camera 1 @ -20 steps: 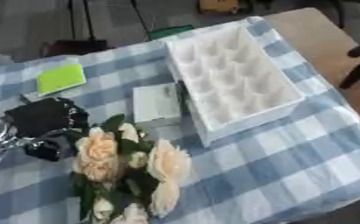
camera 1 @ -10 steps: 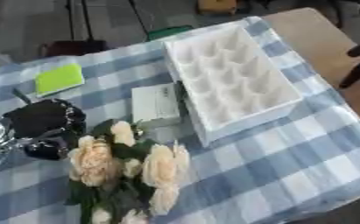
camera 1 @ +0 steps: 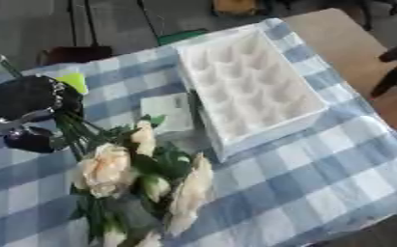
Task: Pick up objects on the table and place them in the box.
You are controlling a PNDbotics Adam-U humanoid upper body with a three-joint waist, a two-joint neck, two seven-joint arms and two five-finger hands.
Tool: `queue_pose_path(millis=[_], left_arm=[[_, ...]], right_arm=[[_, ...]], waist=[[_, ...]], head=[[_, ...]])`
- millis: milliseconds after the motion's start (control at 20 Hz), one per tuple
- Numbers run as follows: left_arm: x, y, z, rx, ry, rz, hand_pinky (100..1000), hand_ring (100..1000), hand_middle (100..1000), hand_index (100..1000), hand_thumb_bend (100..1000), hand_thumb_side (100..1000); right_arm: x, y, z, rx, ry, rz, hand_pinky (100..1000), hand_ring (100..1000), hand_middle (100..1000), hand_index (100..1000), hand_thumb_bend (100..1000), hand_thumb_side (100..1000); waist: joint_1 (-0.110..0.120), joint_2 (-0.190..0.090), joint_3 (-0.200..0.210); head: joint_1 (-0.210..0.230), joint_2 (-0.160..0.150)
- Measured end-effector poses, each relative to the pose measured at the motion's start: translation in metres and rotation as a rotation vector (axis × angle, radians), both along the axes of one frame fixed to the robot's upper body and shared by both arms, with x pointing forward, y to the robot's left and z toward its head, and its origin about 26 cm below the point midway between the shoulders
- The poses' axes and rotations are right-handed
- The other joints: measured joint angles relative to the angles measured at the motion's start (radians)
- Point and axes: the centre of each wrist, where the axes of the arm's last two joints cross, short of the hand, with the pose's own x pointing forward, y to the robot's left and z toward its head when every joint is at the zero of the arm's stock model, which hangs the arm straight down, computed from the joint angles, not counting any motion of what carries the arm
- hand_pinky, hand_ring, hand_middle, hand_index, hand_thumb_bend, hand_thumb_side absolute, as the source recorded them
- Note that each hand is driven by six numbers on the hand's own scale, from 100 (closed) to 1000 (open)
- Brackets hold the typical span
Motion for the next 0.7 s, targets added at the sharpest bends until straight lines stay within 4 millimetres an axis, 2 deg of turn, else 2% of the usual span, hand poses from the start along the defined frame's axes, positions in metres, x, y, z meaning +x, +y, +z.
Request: queue_pose_path(millis=[50,100,150,300,450,500,700], left_arm=[[0.001,-0.003,0.004,-0.025,-0.013,-0.010,458,367,402,565,100,325],[0.002,-0.007,0.009,-0.048,-0.021,-0.018,437,352,392,570,100,400],[0.003,-0.010,0.012,-0.067,-0.023,-0.023,437,352,392,570,100,400],[0.008,-0.018,0.016,-0.108,0.002,-0.033,415,332,376,585,100,487],[0.017,-0.026,0.020,-0.140,0.049,-0.032,413,330,374,585,100,491],[0.020,-0.028,0.021,-0.151,0.067,-0.030,405,320,371,592,100,549],[0.034,-0.031,0.023,-0.204,0.155,-0.002,396,313,369,600,100,599]], right_arm=[[0.000,0.000,0.000,0.000,0.000,0.000,578,582,740,778,100,767],[0.000,0.000,0.000,0.000,0.000,0.000,578,582,740,778,100,767],[0.000,0.000,0.000,0.000,0.000,0.000,578,582,740,778,100,767],[0.000,0.000,0.000,0.000,0.001,0.001,578,582,740,778,100,767],[0.000,0.001,0.001,-0.002,0.002,0.005,578,582,740,778,100,767],[0.001,0.001,0.001,-0.003,0.002,0.007,578,582,740,779,100,768],[0.002,0.005,0.002,-0.010,0.004,0.027,578,581,740,779,100,769]], waist=[[0.001,-0.001,-0.003],[0.002,-0.002,-0.005],[0.003,-0.003,-0.006],[0.004,-0.003,-0.013],[0.007,-0.008,-0.024],[0.009,-0.009,-0.024],[0.019,-0.011,-0.058]], head=[[-0.001,0.000],[-0.001,0.000],[-0.001,0.000],[-0.001,0.000],[-0.001,0.000],[-0.001,0.000],[0.011,-0.004]])
